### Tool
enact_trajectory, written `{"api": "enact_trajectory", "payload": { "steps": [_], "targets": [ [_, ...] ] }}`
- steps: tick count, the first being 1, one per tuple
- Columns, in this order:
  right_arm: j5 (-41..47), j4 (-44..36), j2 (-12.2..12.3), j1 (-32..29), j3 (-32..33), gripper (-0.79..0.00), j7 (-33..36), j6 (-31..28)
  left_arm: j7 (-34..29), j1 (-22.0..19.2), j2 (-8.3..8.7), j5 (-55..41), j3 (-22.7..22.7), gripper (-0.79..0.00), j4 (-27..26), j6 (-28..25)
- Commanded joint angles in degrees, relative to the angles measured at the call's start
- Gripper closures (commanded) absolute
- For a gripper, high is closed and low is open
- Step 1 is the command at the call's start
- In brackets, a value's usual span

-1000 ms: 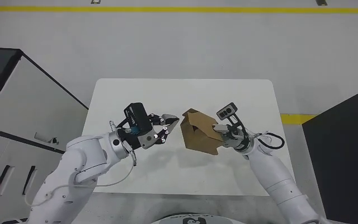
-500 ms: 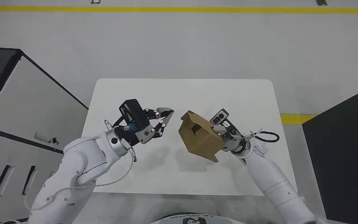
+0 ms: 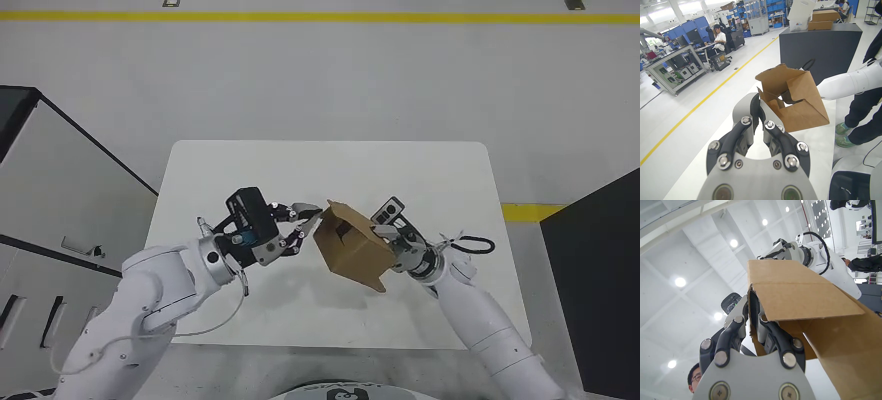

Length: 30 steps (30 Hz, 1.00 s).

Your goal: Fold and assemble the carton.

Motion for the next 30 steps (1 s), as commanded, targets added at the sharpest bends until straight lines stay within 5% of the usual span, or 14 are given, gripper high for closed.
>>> {"api": "enact_trajectory", "payload": {
  "steps": [1, 30],
  "targets": [
    [0.0, -0.1, 0.0, -0.1, 0.0, 0.000, -0.2, 0.0, 0.1, -0.1, 0.01, 0.1, 0.2, 0.000, -0.1, -0.7],
    [-4.4, -1.7, -0.2, -0.8, -0.3, 0.000, -1.7, -2.3, -1.5, 0.6, 0.49, 3.6, 0.5, 0.000, -2.0, -6.2]
  ]
}}
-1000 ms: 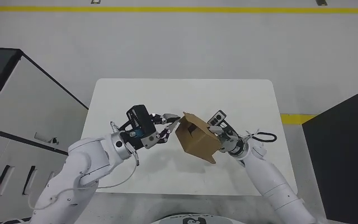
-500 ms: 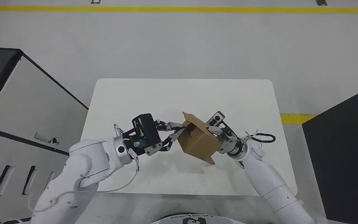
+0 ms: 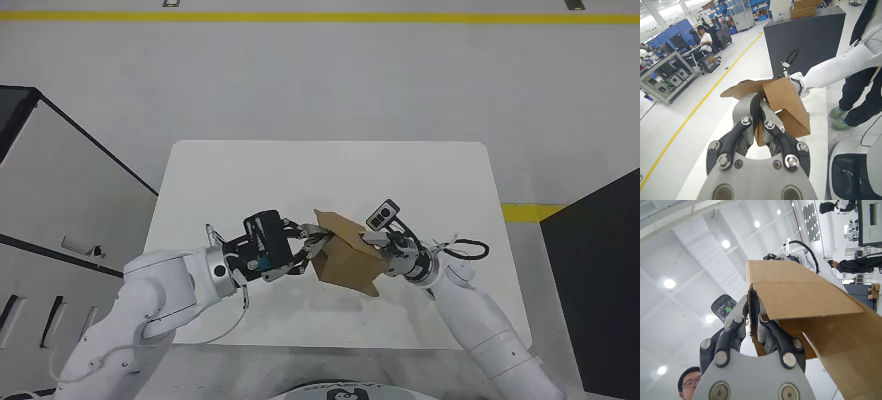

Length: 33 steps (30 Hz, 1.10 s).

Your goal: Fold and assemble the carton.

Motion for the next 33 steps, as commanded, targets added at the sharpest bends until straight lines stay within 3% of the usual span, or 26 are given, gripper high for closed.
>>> {"api": "enact_trajectory", "payload": {
  "steps": [1, 16, 33],
  "targets": [
    [0.0, 0.0, 0.0, 0.0, 0.0, 0.000, 0.0, -0.2, 0.0, 0.0, 0.01, 0.1, 0.1, 0.000, 0.0, -0.1],
    [4.3, 1.7, -0.2, -0.5, 0.9, 0.000, -1.1, 2.0, 3.8, 0.6, 0.01, -0.3, -2.6, 0.000, 0.5, 2.5],
    [4.8, 1.9, -0.3, -1.0, 0.9, 0.000, -1.6, 4.4, 7.2, 0.5, 0.09, 19.3, 2.2, 0.000, -2.9, 1.7]
  ]
}}
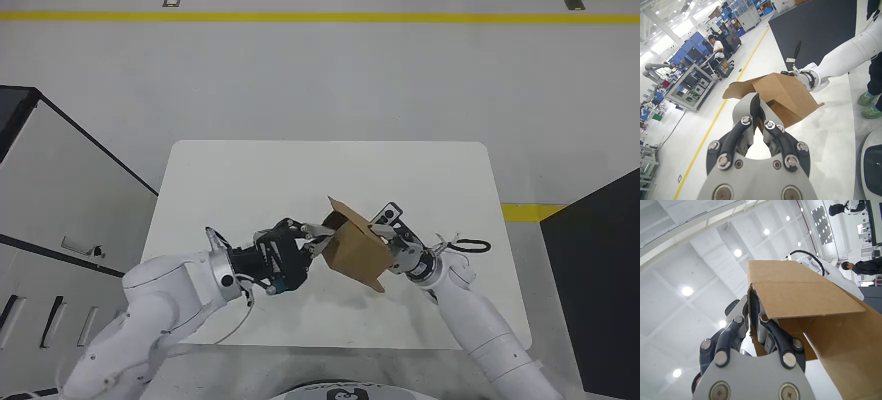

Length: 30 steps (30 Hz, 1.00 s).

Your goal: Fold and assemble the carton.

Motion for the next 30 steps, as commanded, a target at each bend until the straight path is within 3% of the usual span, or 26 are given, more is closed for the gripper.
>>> {"api": "enact_trajectory", "payload": {
  "steps": [1, 7, 19, 30],
  "targets": [
    [0.0, 0.0, 0.0, -0.1, 0.1, 0.000, 0.0, 0.0, 0.2, 0.1, 0.00, 1.1, 0.6, 0.000, -0.1, -0.1],
    [-0.3, -0.1, 0.0, -0.3, 0.1, 0.000, 0.1, 0.3, 0.1, 0.4, 0.00, 2.3, 1.1, 0.000, -0.3, 0.3],
    [-1.0, -0.3, 0.1, -0.7, 0.4, 0.000, 0.5, 0.7, 2.2, 1.6, 0.12, 2.0, -1.9, 0.000, -0.5, 2.5],
    [-1.9, -1.0, 0.3, -1.4, 0.9, 0.000, 1.6, 0.7, 2.8, 1.1, 0.00, 4.6, 0.7, 0.000, -0.5, 1.9]
  ]
}}
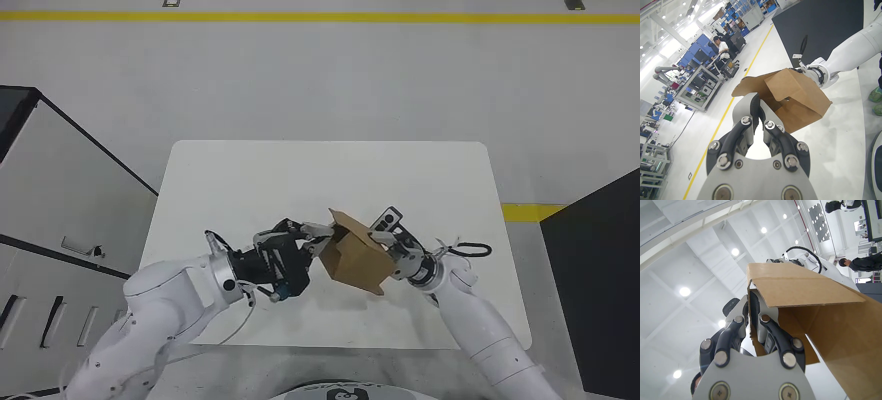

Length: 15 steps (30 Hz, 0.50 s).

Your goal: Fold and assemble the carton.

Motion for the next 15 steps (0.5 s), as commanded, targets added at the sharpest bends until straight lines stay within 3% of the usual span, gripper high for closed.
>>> {"api": "enact_trajectory", "payload": {
  "steps": [1, 15],
  "targets": [
    [0.0, -0.1, 0.0, -0.1, 0.1, 0.000, 0.1, 0.1, 0.1, -0.2, -0.03, -0.2, 0.5, 0.000, 0.0, -0.3],
    [-0.7, -0.7, 0.2, -0.4, 0.0, 0.000, -0.5, 1.1, 0.0, -0.5, -0.06, 0.2, 1.1, 0.000, 0.0, -0.7]
  ]
}}
